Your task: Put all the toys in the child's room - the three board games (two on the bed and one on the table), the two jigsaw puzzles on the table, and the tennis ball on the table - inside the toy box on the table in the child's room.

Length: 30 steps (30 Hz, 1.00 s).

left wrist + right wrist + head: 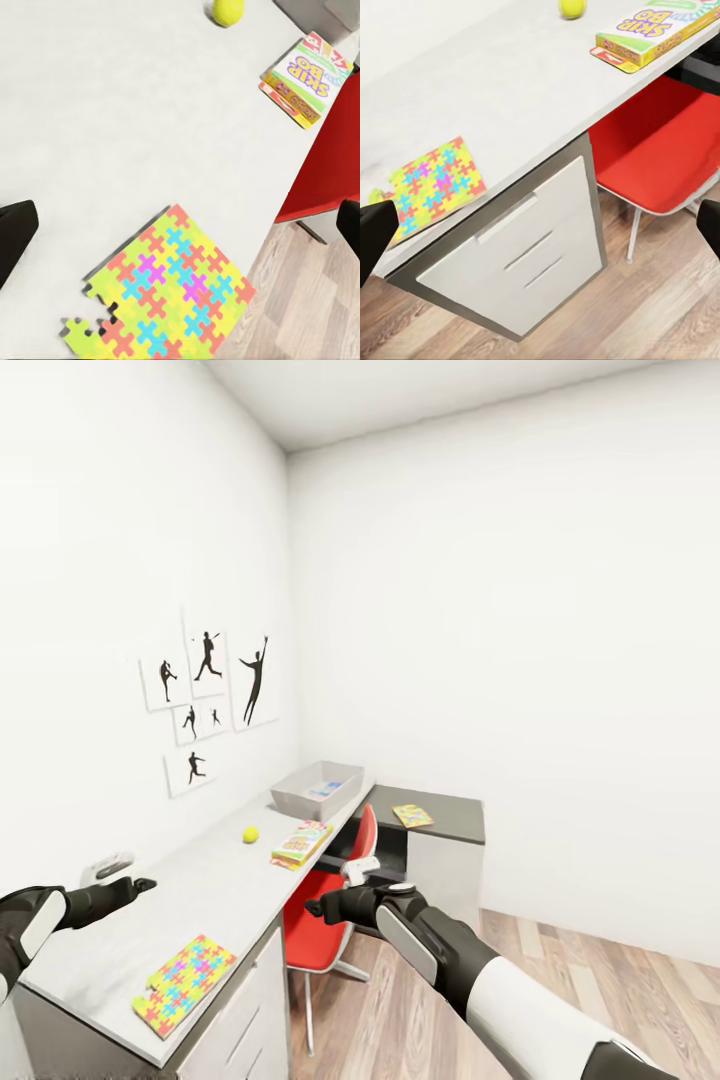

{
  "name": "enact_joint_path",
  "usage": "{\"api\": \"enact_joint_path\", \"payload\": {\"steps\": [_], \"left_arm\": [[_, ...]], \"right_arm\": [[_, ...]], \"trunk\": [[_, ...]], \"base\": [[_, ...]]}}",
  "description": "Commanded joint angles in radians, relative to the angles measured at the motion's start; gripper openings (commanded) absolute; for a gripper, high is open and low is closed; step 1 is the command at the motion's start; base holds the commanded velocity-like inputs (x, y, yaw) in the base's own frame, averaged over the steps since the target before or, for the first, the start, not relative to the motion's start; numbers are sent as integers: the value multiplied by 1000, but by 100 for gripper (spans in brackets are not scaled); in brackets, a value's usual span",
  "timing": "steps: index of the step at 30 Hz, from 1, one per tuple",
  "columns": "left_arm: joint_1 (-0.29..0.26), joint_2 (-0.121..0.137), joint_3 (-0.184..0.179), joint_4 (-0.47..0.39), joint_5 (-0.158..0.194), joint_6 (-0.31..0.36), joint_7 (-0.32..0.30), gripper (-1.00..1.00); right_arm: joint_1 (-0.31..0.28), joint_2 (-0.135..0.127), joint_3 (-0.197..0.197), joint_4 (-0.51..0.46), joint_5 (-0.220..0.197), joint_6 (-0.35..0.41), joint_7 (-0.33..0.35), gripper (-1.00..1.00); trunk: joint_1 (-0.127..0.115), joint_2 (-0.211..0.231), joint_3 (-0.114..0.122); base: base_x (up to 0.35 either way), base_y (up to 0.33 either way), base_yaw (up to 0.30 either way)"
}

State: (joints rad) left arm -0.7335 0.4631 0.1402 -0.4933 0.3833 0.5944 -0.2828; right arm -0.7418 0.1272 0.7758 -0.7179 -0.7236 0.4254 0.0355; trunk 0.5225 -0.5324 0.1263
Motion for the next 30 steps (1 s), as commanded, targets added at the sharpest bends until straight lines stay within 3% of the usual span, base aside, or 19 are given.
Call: {"api": "enact_joint_path", "payload": {"steps": [1,9,15,23,30], "left_arm": [[0,-1,5,-1,2,7,10,100],[0,-14,3,-1,3,1,67,100],[0,-46,1,-1,0,-3,101,100],[0,-85,-1,-1,-4,-5,191,100],[-1,-110,-1,-1,-4,-6,221,100]], "right_arm": [[-1,0,1,0,-2,2,1,100],[-1,-1,1,0,-2,3,2,100],[-1,0,0,0,-2,6,1,100],[-1,1,3,-6,-2,17,2,100],[-1,4,4,-53,-1,119,2,100]], "trunk": [[0,-1,0],[0,-1,-1],[0,-1,-8],[0,-1,-21],[0,-1,-32]], "base": [[0,0,118],[0,0,43],[0,0,4],[0,0,0],[0,0,62]]}}
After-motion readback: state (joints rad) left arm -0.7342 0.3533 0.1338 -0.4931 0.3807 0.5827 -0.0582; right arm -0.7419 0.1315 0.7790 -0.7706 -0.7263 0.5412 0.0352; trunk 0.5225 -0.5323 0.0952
